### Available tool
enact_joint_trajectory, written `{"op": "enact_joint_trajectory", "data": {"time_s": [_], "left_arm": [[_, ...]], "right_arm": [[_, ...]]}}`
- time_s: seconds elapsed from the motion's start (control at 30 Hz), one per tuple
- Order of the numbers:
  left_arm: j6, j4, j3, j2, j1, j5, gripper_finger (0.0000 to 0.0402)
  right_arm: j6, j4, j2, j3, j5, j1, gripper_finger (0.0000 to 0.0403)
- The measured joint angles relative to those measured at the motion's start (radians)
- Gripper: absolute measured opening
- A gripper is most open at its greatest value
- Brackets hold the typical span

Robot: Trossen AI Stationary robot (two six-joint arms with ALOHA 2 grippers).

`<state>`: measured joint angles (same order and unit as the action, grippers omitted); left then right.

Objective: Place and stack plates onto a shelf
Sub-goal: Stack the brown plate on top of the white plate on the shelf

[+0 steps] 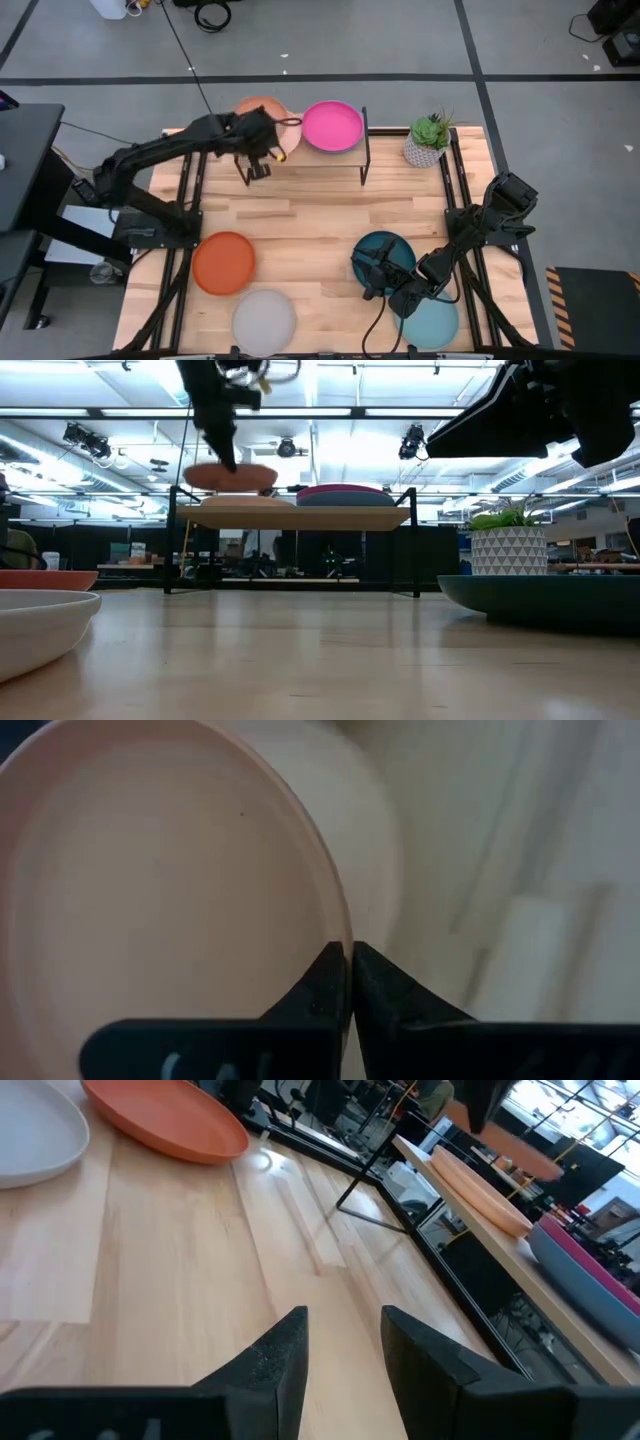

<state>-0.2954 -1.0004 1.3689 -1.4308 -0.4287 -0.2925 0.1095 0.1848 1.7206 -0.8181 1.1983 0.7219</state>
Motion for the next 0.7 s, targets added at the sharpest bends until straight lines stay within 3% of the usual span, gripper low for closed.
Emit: {"op": "enact_joint_trajectory", "data": {"time_s": [0.33, 0.7], "left_arm": [[-0.096, 0.019, 0.004, -0.137, 0.01, 0.029, 0.0015], [-0.075, 0.055, 0.002, -0.131, 0.016, 0.034, 0.005]], "right_arm": [[-0.007, -0.004, 0.0, 0.0, -0.006, -0.002, 0.0134], [0.002, -0.006, 0.0, 0.0, -0.014, -0.003, 0.0134]]}}
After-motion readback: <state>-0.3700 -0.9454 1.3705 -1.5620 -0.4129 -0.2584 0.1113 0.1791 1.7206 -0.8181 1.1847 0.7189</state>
